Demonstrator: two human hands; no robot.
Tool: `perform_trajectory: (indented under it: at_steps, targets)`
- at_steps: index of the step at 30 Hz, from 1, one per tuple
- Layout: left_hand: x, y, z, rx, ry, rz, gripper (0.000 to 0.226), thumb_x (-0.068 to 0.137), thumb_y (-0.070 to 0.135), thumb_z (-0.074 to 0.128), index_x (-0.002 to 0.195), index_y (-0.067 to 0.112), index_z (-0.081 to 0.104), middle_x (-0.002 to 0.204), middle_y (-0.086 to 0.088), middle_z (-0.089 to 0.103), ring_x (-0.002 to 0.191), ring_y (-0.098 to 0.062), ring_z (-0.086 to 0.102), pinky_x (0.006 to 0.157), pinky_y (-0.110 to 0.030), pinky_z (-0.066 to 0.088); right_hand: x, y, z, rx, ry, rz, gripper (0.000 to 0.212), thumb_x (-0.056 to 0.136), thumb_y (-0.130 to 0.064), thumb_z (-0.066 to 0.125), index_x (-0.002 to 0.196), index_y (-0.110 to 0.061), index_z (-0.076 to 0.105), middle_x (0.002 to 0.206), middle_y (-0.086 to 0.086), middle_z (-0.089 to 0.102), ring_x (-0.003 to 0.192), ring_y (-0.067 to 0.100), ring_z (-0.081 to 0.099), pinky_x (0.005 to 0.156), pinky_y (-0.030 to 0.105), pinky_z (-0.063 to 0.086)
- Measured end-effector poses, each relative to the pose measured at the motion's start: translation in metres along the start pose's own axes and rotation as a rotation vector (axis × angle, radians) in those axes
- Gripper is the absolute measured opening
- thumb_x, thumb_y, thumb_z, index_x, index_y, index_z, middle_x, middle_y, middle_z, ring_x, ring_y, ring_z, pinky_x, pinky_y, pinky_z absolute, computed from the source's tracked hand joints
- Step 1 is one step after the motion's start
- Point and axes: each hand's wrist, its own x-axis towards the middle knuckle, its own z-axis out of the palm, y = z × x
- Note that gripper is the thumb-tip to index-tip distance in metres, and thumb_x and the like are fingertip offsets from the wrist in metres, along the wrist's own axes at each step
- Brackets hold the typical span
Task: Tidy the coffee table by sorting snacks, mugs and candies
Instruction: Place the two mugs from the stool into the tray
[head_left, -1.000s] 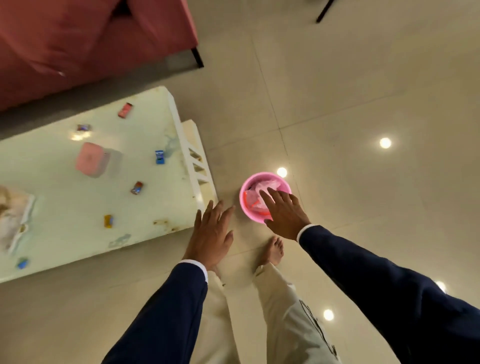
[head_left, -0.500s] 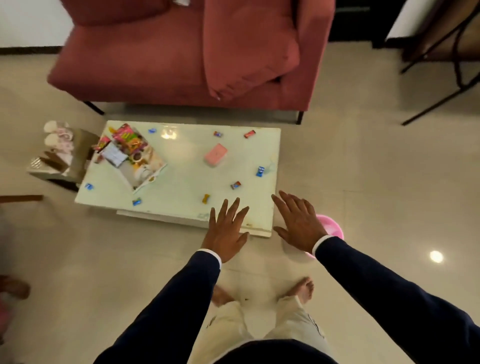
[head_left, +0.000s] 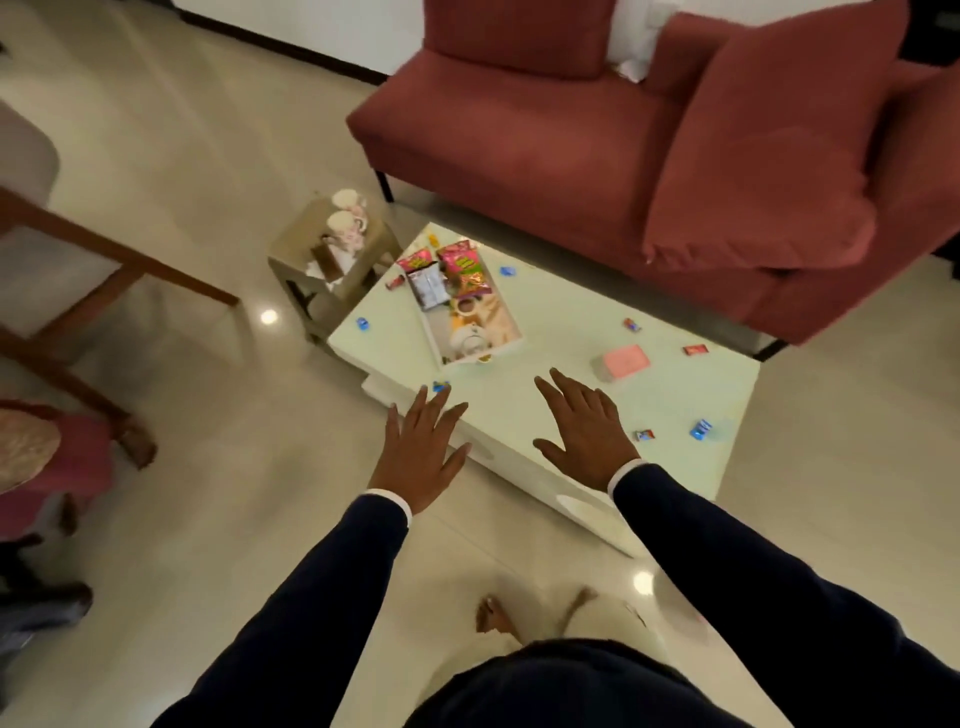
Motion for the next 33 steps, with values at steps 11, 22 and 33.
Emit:
perform_trajectory:
  at_steps: [11,22,33]
  targets:
    - [0.071,-0.150,-0.037,-0.051,0.060,-0.170,0.059,0.105,0.049,0.037,0.159,0.029,0.024,0.172,0.002,0.006,0.159,-0.025,0.000,0.124,-0.062,0.010,0.193,-0.083,-0.008,-0.009,-0.057,-0.155,0.084,0.094,-0.052,0.057,0.160,-0.024,0.013,0.168,0.005,0.014,0.152,0.029,0.021,0.122,0.053,0.019]
    - [0.195,-0.304,-0.110,-0.124,0.077,-0.305,0.058,0.105,0.048,0.039,0.157,0.027,0.026,0.170,-0.001,0.015,0.159,-0.026,0.007,0.123,-0.062,0.010,0.416,-0.160,-0.045,-0.003,-0.082,-0.257,0.081,0.093,-0.050,0.059,0.158,-0.024,0.017,0.165,0.005,0.021,0.151,0.030,0.025,0.120,0.056,0.024]
    - [0.364,-0.461,-0.123,-0.229,0.009,-0.070,0.044,0.104,0.037,0.046,0.145,0.023,0.044,0.161,-0.002,0.034,0.152,-0.025,0.026,0.121,-0.056,0.023,0.603,-0.204,-0.019,-0.037,-0.134,-0.073,0.076,0.093,-0.047,0.058,0.156,-0.023,0.023,0.164,0.006,0.025,0.147,0.033,0.033,0.117,0.053,0.029]
